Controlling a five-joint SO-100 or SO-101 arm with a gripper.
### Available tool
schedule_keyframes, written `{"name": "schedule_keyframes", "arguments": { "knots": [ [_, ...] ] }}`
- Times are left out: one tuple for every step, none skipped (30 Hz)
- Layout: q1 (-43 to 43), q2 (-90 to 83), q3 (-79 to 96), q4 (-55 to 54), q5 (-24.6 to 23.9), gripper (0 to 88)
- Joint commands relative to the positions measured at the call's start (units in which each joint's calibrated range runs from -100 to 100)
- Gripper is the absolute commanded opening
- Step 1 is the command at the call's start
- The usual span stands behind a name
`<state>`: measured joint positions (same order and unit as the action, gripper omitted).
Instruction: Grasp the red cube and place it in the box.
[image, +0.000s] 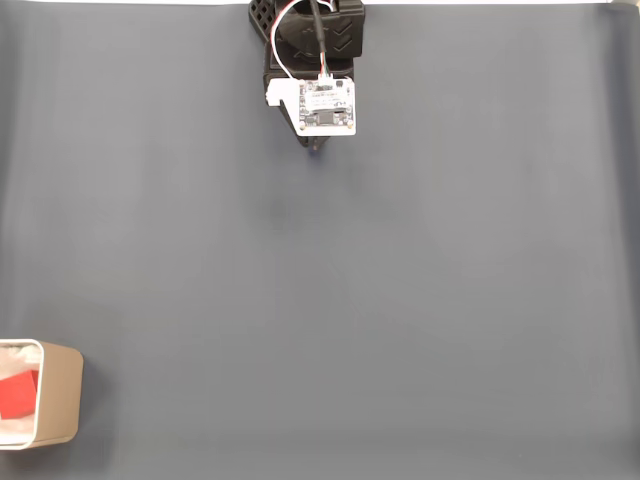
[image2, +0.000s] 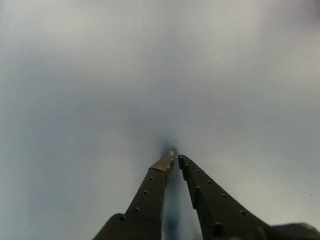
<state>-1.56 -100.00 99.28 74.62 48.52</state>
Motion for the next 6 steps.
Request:
{"name": "schedule_keyframes", "arguments": {
  "knots": [
    [0.0,0.1,0.5,1.2,0.2,0.4],
    [0.0,0.1,0.5,1.2,0.2,0.4],
    [0.0,0.1,0.5,1.2,0.2,0.4],
    [0.0,0.1,0.5,1.2,0.2,0.4],
    [0.0,0.1,0.5,1.2,0.2,0.4],
    [0.0,0.1,0.5,1.2,0.2,0.4]
  ]
}}
